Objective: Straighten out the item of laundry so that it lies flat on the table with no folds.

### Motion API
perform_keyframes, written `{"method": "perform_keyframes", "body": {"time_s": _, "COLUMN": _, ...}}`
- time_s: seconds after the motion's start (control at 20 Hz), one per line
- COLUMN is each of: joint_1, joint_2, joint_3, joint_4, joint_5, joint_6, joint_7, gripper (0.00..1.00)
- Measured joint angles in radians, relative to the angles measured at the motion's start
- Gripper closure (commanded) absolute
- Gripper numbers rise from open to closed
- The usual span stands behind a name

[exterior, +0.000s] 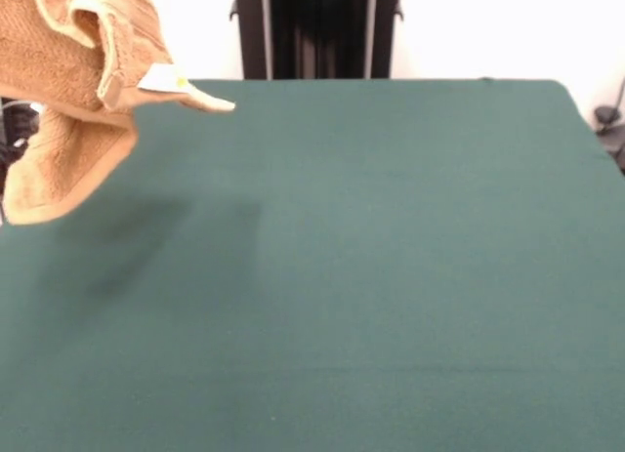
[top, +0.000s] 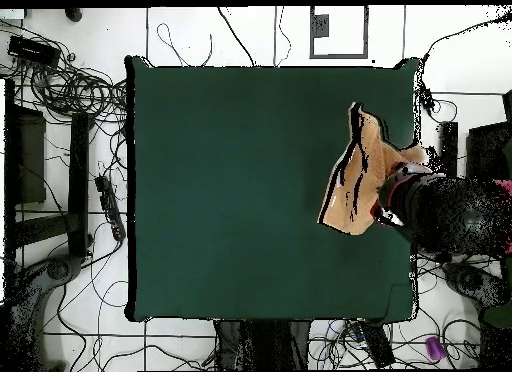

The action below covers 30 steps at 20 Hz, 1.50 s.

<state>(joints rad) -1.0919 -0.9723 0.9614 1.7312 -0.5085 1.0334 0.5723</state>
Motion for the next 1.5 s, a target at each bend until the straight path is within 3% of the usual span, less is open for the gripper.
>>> {"method": "perform_keyframes", "body": {"time_s": 0.95, "joint_1": -0.003, "joint_2": -0.084, "joint_3": -0.064, "joint_4": 0.188, "joint_5": 0.061, "joint_6": -0.185, "joint_7": 0.0, "gripper": 1.0}}
{"method": "perform_keyframes", "body": {"time_s": 1.5, "joint_1": -0.001, "joint_2": -0.084, "joint_3": -0.113, "joint_4": 0.246, "joint_5": 0.061, "joint_6": -0.27, "joint_7": 0.0, "gripper": 1.0}}
